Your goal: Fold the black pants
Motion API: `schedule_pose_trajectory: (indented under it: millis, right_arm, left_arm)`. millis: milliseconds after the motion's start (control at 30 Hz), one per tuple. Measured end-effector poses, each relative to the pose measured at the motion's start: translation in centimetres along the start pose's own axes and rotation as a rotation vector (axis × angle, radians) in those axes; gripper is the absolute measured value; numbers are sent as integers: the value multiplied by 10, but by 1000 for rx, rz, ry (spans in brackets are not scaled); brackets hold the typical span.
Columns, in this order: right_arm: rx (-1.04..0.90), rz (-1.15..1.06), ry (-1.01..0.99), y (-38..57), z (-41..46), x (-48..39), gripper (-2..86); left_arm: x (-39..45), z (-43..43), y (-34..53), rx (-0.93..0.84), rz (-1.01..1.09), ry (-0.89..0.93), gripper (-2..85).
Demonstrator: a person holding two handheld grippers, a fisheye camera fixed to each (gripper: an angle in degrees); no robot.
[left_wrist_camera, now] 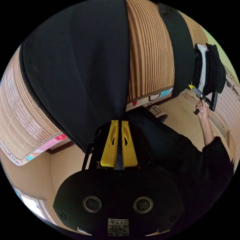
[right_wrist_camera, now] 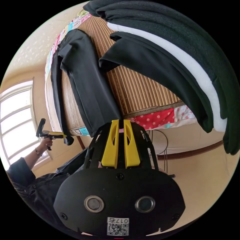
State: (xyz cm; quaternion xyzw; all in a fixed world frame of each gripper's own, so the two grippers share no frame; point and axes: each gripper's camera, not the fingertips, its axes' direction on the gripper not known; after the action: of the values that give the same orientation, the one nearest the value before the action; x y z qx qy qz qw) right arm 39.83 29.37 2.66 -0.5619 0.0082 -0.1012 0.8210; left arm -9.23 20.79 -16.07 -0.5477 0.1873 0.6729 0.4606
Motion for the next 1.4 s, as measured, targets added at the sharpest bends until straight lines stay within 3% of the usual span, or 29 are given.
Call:
schedule_pose_trajectory:
  millis: [33,100,200,267,333,400,567,767,867,967,1033,1167,1233,1400]
  right_arm:
    - [-4,-3,3,-1,-1,0,30]
    - [-9,-4,6,-2,-3,1,30]
    - [-17,-6,21,-1,-10,-2,30]
    - [8,-22,104,4,-25,-10,30]
    - [108,-30,257,19,-61,-27,29]
    - [193,-68,286,35,-94,-50,30]
    - [274,-405,143,78,-151,-149,28]
    - [129,-751,-6,90,-130,-237,29]
    - [-6,-835,-109,72,-120,-245,31]
    - [-248,-968,-135,31,-116,-241,36]
    - [-310,-894,-107,-30,-131,-232,40]
    - [-178,-648,-57,-155,-155,-231,98]
    - [-110,-531,-125,-242,-148,-239,140]
    - [60,-281,7,-369,-101,-264,139]
  left_arm:
    - [-1,-18,13,36,78,139,3]
    - [-8,-42,33,108,120,232,3]
    - [-20,-46,55,118,2,11,8]
    - [-26,-29,62,42,-28,-7,16]
    - [-26,-16,75,33,10,155,40]
    - [-28,-24,87,121,-9,267,68]
    - [-10,-82,106,395,5,526,134]
    - [54,-165,77,519,214,497,155]
    - [62,-159,44,398,169,347,70]
    - [54,-147,38,386,149,357,41]
    - [46,-143,49,431,115,375,40]
    - [40,-136,65,495,107,419,39]
    - [39,-127,70,507,108,437,38]
    - [17,-95,72,499,106,611,30]
